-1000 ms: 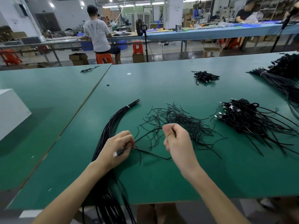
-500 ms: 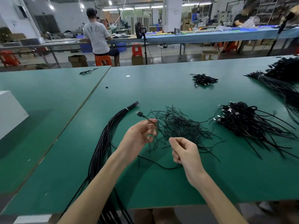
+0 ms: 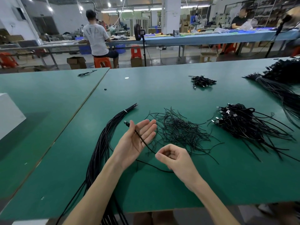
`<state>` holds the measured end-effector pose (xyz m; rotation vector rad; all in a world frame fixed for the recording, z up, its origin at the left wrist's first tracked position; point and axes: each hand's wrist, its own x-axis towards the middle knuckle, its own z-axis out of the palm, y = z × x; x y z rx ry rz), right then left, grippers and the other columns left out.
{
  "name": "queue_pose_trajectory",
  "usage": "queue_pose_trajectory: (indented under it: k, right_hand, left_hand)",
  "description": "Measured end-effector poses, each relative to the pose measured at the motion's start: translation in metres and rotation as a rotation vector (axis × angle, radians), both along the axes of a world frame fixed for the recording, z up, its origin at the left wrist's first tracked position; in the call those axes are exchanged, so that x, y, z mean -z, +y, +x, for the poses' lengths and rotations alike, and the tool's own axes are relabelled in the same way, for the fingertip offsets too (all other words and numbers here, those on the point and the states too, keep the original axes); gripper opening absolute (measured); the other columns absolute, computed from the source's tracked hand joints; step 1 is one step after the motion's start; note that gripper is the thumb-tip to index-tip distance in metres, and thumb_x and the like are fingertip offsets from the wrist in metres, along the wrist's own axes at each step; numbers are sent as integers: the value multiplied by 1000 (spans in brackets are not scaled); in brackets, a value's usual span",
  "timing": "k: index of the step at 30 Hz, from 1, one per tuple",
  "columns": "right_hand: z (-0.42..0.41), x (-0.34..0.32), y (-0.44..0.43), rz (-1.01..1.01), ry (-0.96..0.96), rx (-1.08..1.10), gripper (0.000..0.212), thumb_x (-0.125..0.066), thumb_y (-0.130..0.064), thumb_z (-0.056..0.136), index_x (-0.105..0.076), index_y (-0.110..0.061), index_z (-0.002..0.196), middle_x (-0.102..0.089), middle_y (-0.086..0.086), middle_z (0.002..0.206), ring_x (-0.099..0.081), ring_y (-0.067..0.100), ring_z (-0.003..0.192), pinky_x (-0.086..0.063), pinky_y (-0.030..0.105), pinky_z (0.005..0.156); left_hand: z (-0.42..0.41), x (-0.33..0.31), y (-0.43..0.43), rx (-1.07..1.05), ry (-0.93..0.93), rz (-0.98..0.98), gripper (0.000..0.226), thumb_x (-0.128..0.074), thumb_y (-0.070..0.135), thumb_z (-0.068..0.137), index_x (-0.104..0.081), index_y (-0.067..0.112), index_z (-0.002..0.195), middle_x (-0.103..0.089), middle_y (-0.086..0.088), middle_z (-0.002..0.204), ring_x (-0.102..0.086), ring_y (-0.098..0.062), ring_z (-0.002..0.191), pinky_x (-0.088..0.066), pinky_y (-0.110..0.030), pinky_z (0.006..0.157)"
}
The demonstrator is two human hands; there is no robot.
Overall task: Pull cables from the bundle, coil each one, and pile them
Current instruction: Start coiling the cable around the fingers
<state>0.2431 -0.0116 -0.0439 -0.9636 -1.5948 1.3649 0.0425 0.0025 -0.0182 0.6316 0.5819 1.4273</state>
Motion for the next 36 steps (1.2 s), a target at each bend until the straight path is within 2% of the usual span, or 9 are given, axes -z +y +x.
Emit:
queue_pose_trajectory:
  k: [6, 11, 16, 19, 24, 29, 32, 33, 36]
  right_hand:
    - [-2, -1, -2, 56, -47, -50, 28, -54, -33, 106, -73, -18, 91, -64, 5, 59, -53, 17, 50, -47, 27, 55]
    - [-1, -1, -4, 101, -60, -133, 41, -55, -40, 105, -70, -11, 79, -60, 1, 51, -72, 22, 69, -55, 28, 80]
    - [-4, 1, -6, 151, -227, -130, 48, -50, -60, 99, -63, -28, 66, -62, -4, 56, -57, 8, 65, -45, 25, 74]
    - [-1, -1, -5, 200, -198, 39, 48, -51, -63, 94, -59, -29, 61, -63, -7, 60, -54, 5, 81, -36, 22, 77]
    - [-1, -4, -5, 213, -166, 128, 46, -55, -60, 93, -62, -28, 60, -62, -12, 63, -54, 4, 80, -35, 15, 70]
    - [-2, -7, -8, 158, -56, 137, 48, -48, -53, 97, -65, -17, 69, -64, -3, 62, -54, 7, 62, -39, 20, 65]
    - [0, -7, -8, 115, 61, 149, 42, -48, -41, 104, -68, -14, 79, -67, 2, 63, -58, 24, 63, -46, 27, 68]
    - [1, -7, -8, 119, 85, 145, 39, -48, -35, 107, -69, -14, 82, -68, 6, 63, -61, 26, 65, -47, 25, 71]
    - [2, -6, -8, 125, 140, 102, 31, -50, -27, 108, -71, -18, 87, -69, 10, 64, -65, 22, 65, -50, 24, 78]
  left_hand:
    - [-7, -2, 3, -81, -285, -2, 55, -45, 42, 102, -76, -2, 115, -71, -13, 128, -71, -21, 116, -62, -34, 85]
    - [-24, -9, -4, -44, -570, 29, 45, -49, 33, 105, -75, -4, 105, -78, -12, 107, -77, -22, 97, -65, -39, 77]
    - [-27, -24, -11, 359, -666, 88, 65, -28, 43, 112, -67, -8, 100, -77, -18, 87, -77, -31, 77, -62, -38, 63]
    - [-30, -39, -19, 623, -274, 284, 49, -35, 28, 112, -66, -6, 96, -75, -17, 79, -76, -29, 67, -56, -32, 51]
    - [-21, -51, -30, 969, 946, 197, 51, -40, 36, 112, -75, 2, 97, -79, -15, 91, -77, -26, 75, -58, -28, 56]
    - [10, -54, -31, 422, 1651, 57, 47, -43, 41, 110, -73, 7, 97, -78, 0, 85, -73, -15, 74, -56, -27, 65]
    - [25, -51, -27, 98, 1790, 104, 41, -44, 47, 107, -71, 18, 102, -64, 5, 72, -50, -4, 51, -44, -27, 54]
    - [27, -48, -27, 47, 1803, 124, 39, -44, 47, 108, -71, 19, 109, -66, 8, 77, -54, 2, 54, -45, -25, 58]
    - [28, -35, -21, 16, 1799, 174, 40, -41, 43, 110, -62, 22, 136, -50, 14, 152, -42, -1, 142, -36, -26, 112]
